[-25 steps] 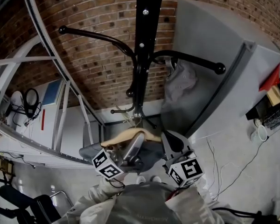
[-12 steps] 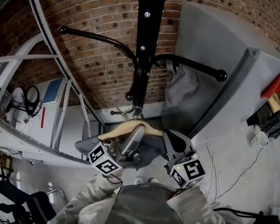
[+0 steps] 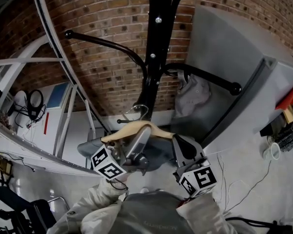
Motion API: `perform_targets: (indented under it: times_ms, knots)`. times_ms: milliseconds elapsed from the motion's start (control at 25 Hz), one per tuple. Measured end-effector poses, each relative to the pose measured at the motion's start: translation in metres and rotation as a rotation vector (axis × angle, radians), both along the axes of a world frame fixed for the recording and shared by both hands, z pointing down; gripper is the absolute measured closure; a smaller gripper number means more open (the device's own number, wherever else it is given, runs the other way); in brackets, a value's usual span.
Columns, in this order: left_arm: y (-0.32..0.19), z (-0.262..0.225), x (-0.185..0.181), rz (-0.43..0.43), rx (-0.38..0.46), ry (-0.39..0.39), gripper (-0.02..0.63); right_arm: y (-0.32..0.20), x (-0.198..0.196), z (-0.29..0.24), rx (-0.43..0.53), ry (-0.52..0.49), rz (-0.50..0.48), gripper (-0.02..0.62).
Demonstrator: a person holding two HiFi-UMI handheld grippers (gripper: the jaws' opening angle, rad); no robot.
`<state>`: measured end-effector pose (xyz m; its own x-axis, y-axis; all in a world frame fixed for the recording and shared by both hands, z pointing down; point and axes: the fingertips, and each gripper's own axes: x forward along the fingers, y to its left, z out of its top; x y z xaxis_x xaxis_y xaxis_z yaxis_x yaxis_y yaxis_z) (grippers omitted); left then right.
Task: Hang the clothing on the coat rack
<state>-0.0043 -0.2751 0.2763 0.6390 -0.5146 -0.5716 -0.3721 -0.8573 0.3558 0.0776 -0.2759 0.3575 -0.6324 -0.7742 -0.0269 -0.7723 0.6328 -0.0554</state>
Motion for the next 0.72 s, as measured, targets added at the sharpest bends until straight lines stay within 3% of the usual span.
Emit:
perform_targets:
  times_ms: [720]
  knots:
    - [-0.051, 0.015, 0.002, 0.014, -0.045, 0.028, 0.502, -0.041, -0.005, 0.006, -0.015, -0.004, 0.008, 0.571]
